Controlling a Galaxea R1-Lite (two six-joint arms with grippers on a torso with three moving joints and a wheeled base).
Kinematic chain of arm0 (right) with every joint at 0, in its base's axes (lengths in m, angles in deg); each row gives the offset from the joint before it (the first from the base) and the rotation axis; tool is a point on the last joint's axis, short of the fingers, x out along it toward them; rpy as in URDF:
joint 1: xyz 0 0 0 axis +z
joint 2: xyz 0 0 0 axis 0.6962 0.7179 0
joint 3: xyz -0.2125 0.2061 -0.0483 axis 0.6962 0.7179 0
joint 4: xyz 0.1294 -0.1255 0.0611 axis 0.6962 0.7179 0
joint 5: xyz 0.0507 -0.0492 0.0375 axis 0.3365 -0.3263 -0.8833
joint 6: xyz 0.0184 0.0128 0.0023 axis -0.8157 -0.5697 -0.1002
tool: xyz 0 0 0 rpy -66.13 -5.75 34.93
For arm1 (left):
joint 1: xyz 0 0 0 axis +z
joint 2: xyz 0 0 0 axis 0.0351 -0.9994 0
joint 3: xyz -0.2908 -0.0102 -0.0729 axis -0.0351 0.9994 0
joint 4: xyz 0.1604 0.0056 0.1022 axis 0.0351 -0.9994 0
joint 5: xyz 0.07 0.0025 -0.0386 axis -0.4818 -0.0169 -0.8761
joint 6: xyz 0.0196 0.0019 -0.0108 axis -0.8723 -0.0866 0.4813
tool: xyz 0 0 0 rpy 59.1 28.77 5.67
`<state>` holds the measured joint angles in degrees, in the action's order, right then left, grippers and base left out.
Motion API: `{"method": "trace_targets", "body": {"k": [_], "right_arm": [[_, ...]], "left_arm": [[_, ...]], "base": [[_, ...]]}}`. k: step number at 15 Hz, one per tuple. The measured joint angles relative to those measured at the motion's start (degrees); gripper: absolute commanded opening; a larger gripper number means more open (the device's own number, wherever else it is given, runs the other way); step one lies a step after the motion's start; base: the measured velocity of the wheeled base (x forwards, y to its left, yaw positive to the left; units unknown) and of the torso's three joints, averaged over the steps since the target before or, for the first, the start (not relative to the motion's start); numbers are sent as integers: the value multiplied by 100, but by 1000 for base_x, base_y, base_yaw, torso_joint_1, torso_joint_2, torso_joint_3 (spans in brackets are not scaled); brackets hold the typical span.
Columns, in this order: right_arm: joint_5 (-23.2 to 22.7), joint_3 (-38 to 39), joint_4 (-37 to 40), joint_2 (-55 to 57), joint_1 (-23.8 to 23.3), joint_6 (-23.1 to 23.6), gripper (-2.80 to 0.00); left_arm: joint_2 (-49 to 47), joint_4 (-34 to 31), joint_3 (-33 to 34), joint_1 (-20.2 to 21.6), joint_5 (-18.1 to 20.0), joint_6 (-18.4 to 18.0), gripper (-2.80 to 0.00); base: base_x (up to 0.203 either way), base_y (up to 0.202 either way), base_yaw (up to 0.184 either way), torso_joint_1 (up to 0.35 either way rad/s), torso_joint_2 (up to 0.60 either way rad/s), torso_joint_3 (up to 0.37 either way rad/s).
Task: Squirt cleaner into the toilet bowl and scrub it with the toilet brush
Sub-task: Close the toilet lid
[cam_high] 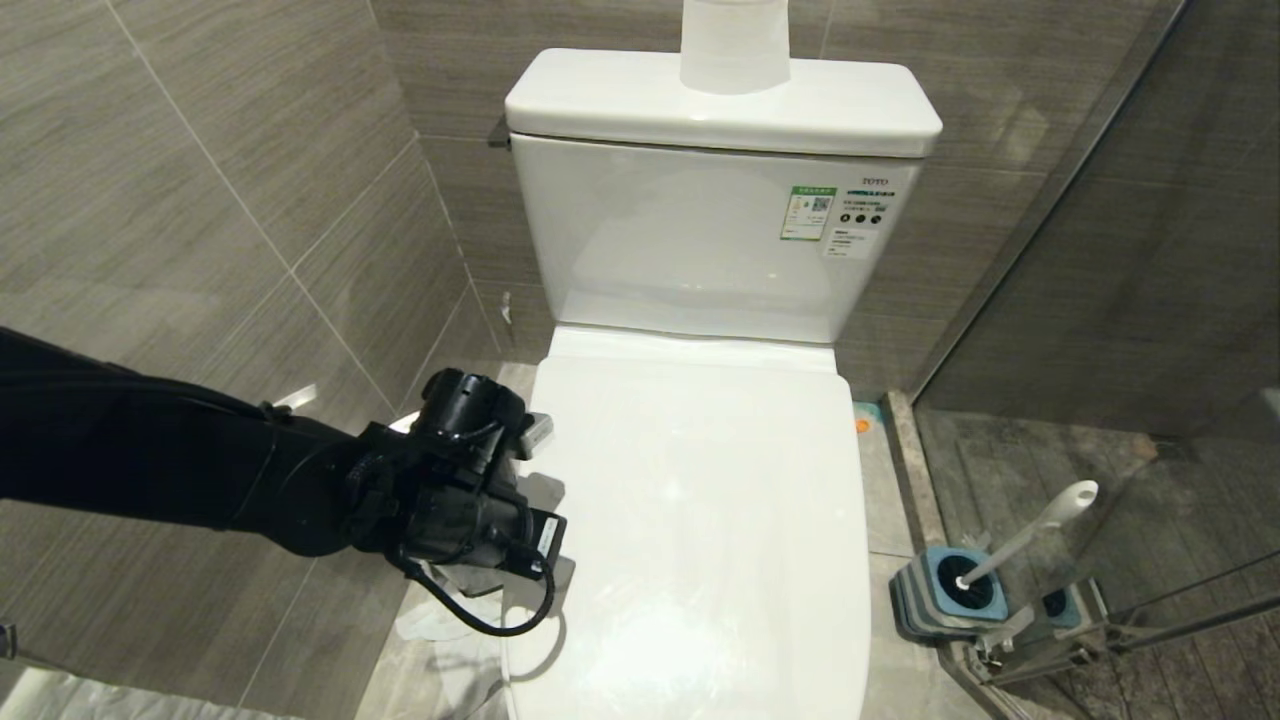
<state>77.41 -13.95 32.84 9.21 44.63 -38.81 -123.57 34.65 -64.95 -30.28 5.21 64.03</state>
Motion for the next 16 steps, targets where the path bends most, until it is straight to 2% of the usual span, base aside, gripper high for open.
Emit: {"method": "trace_targets", "body": {"k": [4, 8, 9, 12, 14, 16], "right_arm": [[0, 0, 2, 0, 0, 4, -280], [2, 0, -3, 0, 0, -1, -280], [0, 0, -1, 0, 0, -1, -280], [0, 0, 2, 0, 0, -1, -280], [0, 0, 2, 0, 0, -1, -280], [2, 0, 2, 0, 0, -1, -280]], "left_arm": [[394, -24, -45, 153, 104, -24, -280], [1195, -68, -110, 352, 663, 15, -280], [1390, -82, -147, 399, 823, 153, -280], [1844, -378, -574, 439, 1056, 1023, -280], [2035, -1005, -1048, 418, 1005, 1343, -280], [2153, -1665, -1539, 405, 631, 1383, -280]], "base": [[0, 0, 0, 0, 0, 0], [0, 0, 0, 0, 0, 0], [0, 0, 0, 0, 0, 0], [0, 0, 0, 0, 0, 0], [0, 0, 0, 0, 0, 0], [0, 0, 0, 0, 0, 0]]}}
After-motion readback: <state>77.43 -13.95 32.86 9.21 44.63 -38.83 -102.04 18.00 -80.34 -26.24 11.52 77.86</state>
